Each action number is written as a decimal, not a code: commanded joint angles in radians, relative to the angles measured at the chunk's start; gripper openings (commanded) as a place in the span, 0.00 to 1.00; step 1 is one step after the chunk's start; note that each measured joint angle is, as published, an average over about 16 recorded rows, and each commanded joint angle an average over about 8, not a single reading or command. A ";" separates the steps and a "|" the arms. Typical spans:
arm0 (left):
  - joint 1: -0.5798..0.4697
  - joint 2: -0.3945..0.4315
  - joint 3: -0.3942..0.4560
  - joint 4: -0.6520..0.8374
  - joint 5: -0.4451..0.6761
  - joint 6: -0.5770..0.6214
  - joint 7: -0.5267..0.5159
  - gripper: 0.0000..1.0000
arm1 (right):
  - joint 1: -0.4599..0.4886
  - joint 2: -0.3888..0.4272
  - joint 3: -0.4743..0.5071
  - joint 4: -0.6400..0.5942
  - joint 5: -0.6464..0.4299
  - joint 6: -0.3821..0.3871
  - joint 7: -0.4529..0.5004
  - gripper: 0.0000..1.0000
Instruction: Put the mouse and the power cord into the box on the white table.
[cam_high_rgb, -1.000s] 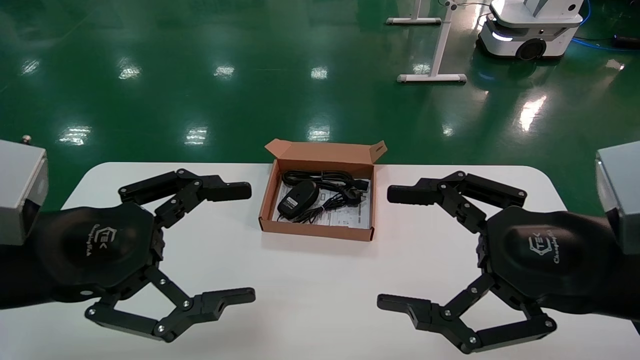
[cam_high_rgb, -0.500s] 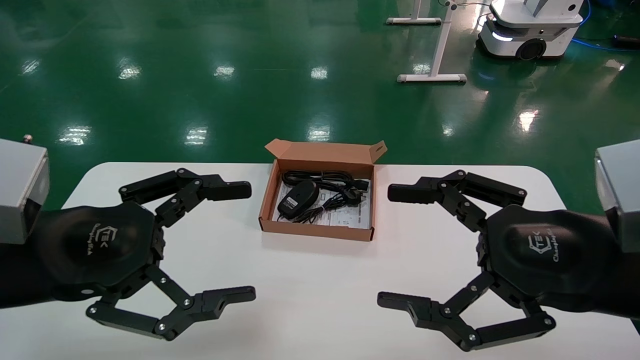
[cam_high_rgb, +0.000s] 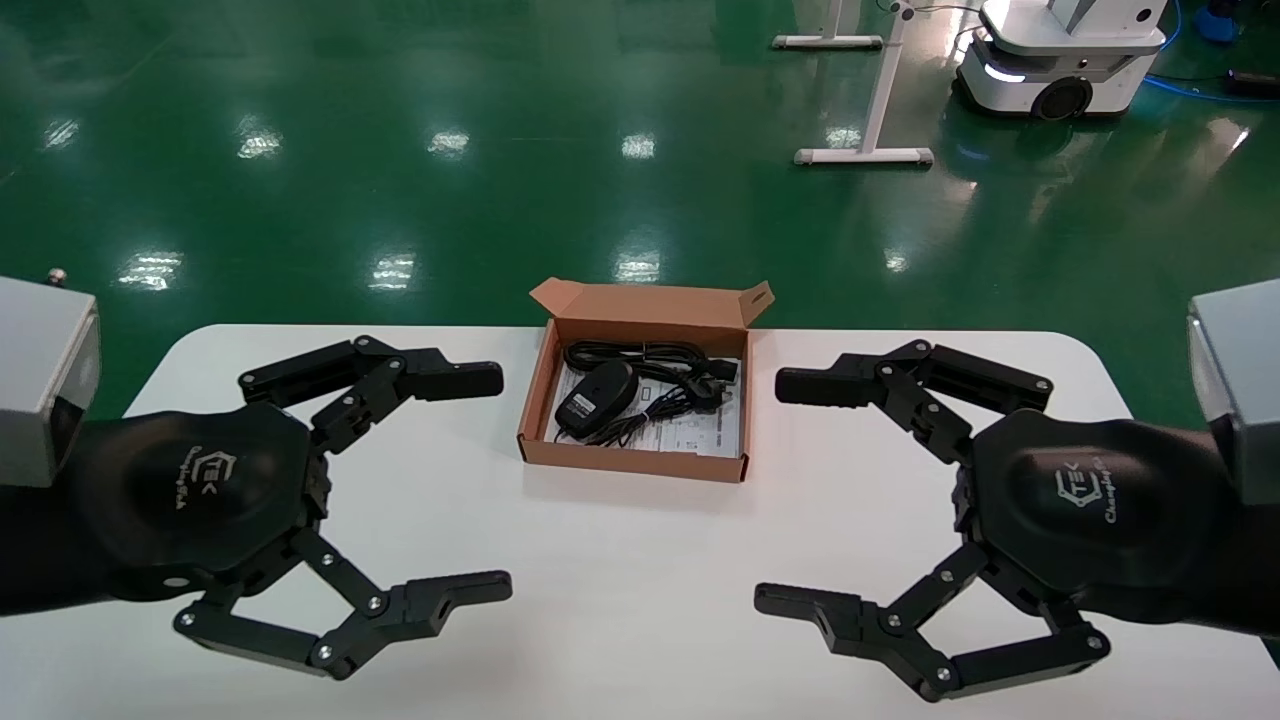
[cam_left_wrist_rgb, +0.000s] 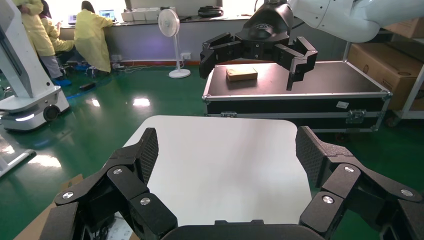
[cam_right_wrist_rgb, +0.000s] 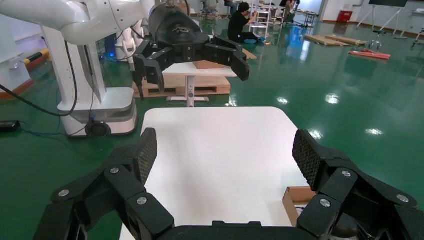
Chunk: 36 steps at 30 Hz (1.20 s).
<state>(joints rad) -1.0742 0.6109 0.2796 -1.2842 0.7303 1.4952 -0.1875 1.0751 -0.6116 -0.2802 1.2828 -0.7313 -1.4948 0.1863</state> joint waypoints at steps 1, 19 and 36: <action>0.000 0.000 0.000 0.000 0.000 0.000 0.000 1.00 | 0.000 0.000 0.000 0.000 0.000 0.000 0.000 1.00; 0.000 0.000 0.000 0.001 0.000 0.000 0.000 1.00 | 0.000 0.000 0.000 -0.001 0.000 0.000 0.000 1.00; 0.000 0.000 0.000 0.001 0.000 0.000 0.000 1.00 | 0.000 0.000 0.000 -0.001 0.000 0.000 0.000 1.00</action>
<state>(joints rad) -1.0743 0.6111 0.2796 -1.2837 0.7305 1.4953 -0.1875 1.0754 -0.6116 -0.2803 1.2820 -0.7315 -1.4949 0.1860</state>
